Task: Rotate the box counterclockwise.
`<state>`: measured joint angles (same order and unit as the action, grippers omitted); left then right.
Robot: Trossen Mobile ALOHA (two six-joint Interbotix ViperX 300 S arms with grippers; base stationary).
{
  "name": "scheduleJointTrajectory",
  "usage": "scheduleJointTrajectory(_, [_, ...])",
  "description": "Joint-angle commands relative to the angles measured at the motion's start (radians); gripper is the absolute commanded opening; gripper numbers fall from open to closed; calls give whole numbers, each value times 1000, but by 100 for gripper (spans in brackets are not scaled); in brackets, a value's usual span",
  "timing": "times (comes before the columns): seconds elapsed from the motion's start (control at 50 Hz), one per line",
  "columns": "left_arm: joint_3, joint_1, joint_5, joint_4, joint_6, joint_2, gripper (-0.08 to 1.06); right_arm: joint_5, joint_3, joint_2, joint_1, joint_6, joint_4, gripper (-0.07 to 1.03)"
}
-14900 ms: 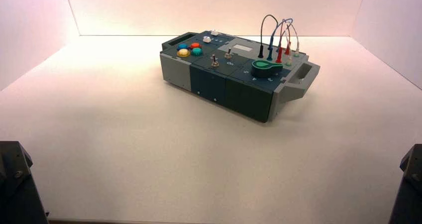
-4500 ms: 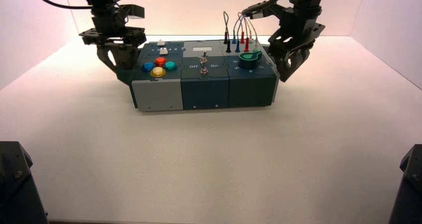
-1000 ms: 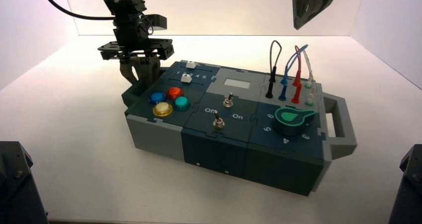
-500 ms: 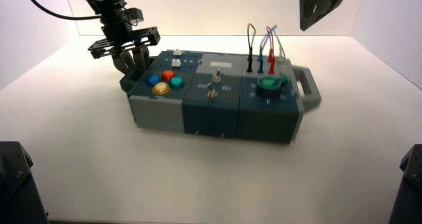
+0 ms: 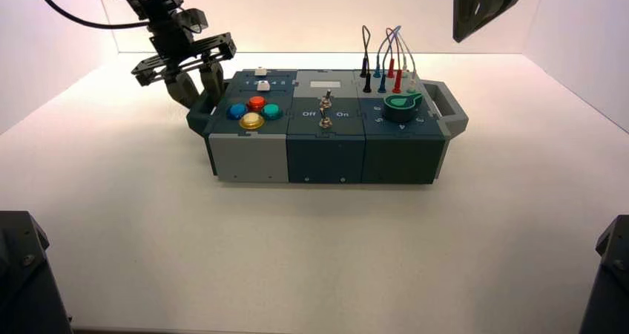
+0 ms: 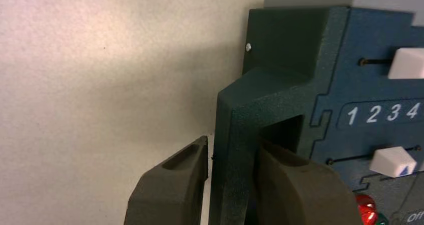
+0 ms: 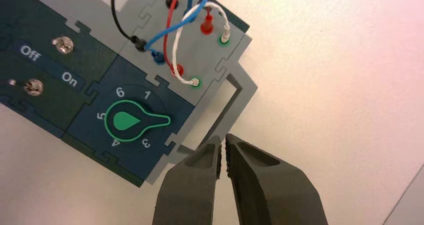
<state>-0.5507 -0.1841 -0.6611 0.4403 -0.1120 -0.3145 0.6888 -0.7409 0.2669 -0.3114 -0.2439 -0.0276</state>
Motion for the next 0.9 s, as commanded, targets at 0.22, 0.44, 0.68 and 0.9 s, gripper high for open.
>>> scheduleJointTrajectory(0.22, [6, 3, -17, -17, -38, 193, 39, 20, -15, 84, -3, 6, 0, 11])
scheduleJointTrajectory(0.44, [3, 3, -61, -46, -58, 250, 22, 38, -58, 92, -3, 12, 9, 11])
scheduleJointTrajectory(0.68, [49, 3, -100, -175, -167, 186, -3, 127, -137, 84, -14, 23, 37, -2])
scheduleJointTrajectory(0.9, [104, 2, -66, -287, -221, 149, -3, 140, -202, 83, -14, 23, 74, -2])
